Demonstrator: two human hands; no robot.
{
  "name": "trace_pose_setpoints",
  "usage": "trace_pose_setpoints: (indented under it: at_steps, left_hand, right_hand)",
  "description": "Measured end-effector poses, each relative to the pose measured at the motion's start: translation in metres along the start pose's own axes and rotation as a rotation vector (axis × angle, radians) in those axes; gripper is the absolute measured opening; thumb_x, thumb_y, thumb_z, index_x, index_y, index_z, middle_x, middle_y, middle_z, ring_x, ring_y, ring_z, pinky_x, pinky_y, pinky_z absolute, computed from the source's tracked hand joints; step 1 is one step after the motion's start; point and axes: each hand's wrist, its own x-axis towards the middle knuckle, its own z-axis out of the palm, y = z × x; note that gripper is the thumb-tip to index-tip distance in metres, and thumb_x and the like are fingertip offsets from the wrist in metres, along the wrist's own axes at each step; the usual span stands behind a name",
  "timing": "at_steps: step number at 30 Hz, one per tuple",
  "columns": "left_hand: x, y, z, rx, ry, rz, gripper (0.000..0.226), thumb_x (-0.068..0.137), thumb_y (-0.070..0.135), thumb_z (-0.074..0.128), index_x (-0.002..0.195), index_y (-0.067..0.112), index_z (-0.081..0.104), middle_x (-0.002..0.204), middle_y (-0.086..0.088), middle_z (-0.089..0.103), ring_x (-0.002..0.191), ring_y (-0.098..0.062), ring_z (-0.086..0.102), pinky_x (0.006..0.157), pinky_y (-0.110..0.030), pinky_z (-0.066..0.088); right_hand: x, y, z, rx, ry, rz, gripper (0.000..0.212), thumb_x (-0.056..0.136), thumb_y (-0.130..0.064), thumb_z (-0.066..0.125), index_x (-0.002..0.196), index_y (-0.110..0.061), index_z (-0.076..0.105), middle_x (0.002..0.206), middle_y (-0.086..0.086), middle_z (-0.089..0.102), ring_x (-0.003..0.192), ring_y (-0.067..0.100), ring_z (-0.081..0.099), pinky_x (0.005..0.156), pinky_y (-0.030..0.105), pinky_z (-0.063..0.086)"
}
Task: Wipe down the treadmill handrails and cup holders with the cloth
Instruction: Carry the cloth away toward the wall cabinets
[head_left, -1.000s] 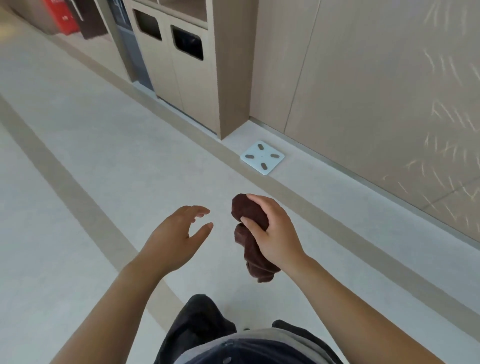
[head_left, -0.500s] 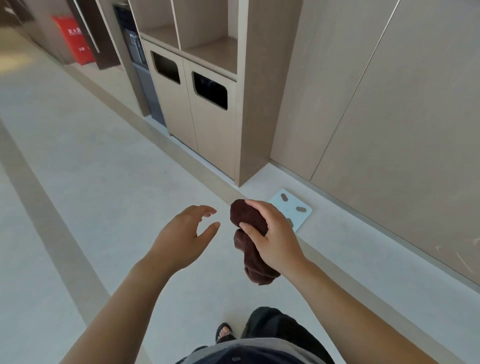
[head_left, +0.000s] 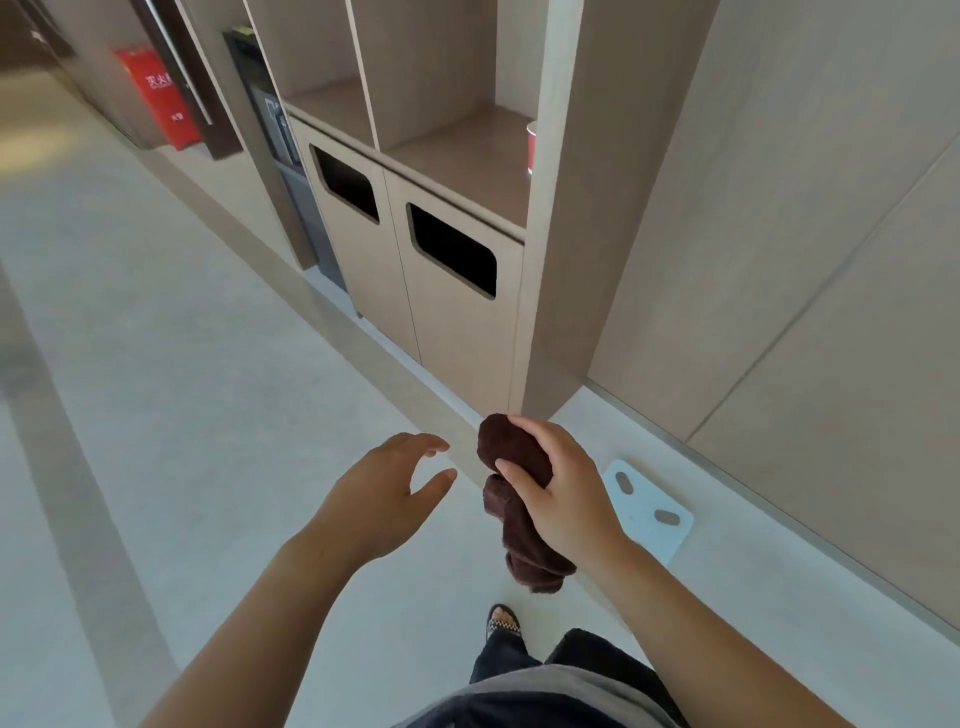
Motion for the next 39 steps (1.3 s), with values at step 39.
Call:
trace_pose_setpoints:
  at_steps: [39]
  left_hand:
    - [0.628, -0.093, -0.267, 0.163, -0.119, 0.421, 0.035, 0.090, 0.035, 0.047, 0.124, 0.027, 0.050, 0.126, 0.008, 0.057, 0.107, -0.011, 0.056, 0.092, -0.032, 0.046]
  right_hand:
    - [0.628, 0.012, 0.045, -0.062, 0.439, 0.202, 0.040, 0.086, -0.035, 0.062, 0.125, -0.030, 0.052, 0.124, -0.008, 0.058, 0.115, 0.013, 0.052, 0.100, 0.029, 0.040]
